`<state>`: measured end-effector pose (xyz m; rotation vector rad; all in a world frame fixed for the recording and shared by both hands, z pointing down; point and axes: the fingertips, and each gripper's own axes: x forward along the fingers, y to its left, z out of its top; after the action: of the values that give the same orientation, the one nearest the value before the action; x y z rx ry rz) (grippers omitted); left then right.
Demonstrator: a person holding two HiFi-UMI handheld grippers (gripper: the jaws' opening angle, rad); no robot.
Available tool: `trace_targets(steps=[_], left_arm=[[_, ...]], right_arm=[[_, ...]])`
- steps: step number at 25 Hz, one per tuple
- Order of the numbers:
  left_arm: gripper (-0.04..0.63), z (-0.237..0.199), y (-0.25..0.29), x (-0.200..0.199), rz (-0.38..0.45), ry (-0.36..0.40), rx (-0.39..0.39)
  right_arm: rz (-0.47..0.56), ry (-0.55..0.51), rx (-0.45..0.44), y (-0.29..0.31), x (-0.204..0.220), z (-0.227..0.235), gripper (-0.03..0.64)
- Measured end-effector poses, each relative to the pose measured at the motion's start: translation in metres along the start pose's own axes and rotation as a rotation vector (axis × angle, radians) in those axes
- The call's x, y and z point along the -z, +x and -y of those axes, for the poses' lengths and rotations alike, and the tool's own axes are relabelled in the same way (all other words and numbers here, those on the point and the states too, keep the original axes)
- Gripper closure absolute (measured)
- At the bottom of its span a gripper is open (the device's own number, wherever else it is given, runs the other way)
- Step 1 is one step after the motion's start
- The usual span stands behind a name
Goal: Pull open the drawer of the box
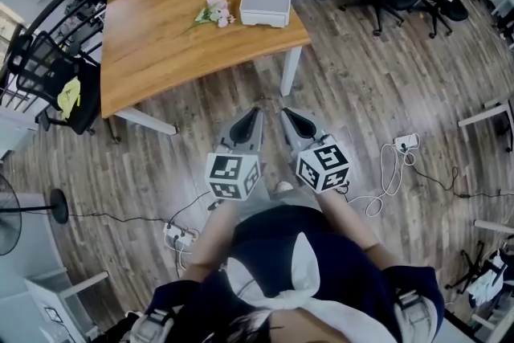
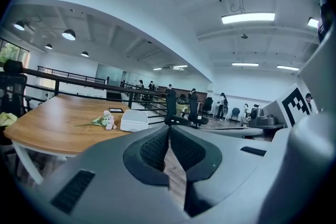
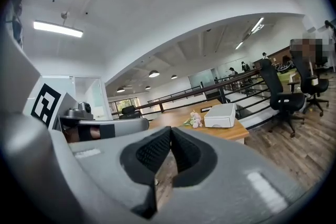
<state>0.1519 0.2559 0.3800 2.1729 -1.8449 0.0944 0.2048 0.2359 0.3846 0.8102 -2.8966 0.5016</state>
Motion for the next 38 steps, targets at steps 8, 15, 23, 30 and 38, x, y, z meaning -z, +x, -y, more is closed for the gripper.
trace_targets(steps=[8, 15, 23, 30, 38], left_arm=[[0.566, -0.042, 0.03, -0.001, -0.011, -0.013, -0.005], [0.566, -0.103, 0.086, -0.023, -0.015, 0.006, 0.032], [0.566, -0.181, 0.152, -0.05, -0.033, 0.008, 0.087], [0.566, -0.229, 0.183, -0.057, -0.048, 0.004, 0.137], [0.568, -0.257, 0.202, -0.069, -0.041, 0.021, 0.188]], right_arm=[[-0.02, 0.011, -0.006, 0.048, 0.003, 0.014, 0.618], [-0.02, 0.023, 0.042, 0.122, -0.014, 0.045, 0.618], [-0.026, 0.04, 0.115, 0.215, -0.04, 0.081, 0.617], [-0.029, 0.065, 0.162, 0.27, -0.046, 0.095, 0.548], [0.026, 0.145, 0.198, 0.296, -0.057, 0.107, 0.447]])
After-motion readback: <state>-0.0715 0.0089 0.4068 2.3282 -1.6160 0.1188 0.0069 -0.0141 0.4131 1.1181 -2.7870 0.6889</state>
